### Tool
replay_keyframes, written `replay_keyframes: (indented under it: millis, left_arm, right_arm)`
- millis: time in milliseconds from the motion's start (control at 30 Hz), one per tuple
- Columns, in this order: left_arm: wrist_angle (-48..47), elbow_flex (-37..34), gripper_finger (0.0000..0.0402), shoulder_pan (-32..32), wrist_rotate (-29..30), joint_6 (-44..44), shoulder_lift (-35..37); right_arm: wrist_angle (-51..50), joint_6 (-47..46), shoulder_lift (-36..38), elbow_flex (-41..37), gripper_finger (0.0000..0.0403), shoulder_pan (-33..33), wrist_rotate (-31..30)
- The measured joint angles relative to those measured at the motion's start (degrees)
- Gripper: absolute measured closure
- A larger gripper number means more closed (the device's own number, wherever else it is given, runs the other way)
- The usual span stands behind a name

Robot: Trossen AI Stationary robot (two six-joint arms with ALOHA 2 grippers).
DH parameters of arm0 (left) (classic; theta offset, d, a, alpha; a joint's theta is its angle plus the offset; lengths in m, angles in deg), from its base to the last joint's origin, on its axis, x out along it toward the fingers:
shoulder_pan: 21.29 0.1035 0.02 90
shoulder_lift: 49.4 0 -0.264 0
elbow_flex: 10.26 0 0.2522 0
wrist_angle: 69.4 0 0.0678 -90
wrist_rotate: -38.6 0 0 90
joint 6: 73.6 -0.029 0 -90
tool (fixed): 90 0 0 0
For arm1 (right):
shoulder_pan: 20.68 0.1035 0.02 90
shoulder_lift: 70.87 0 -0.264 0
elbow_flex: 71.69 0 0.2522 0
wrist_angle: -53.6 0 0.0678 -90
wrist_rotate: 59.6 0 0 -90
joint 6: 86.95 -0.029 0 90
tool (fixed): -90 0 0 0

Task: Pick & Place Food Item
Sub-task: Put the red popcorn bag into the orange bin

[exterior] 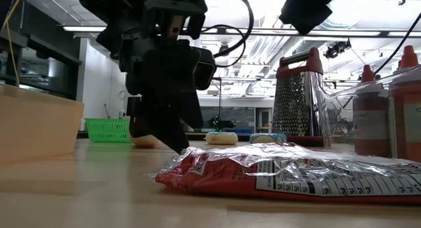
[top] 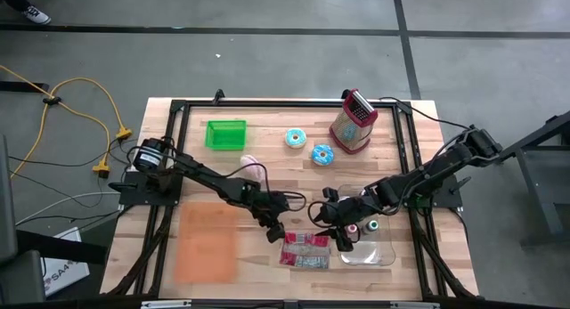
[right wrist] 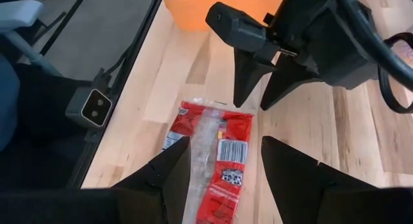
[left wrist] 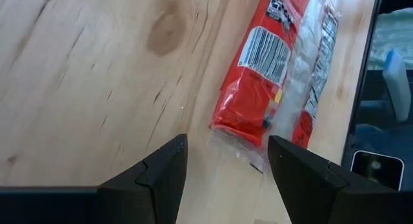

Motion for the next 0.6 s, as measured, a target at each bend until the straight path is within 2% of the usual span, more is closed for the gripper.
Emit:
replay_keyframes:
  millis: [367,600]
  left_arm:
    - [0.4,0.1,0.0193,-0.2,0.4,0.1,-0.3]
    - [2.9,0.2,0.0193,-0.7,-1.6,1.3,-2.5]
  right_arm:
    - [-1.7,0.0,0.0,0.0,0.0225,0.9,1.4]
    - [-1.3,0.1,0.0,0.0,0.0225,2.5,1.2]
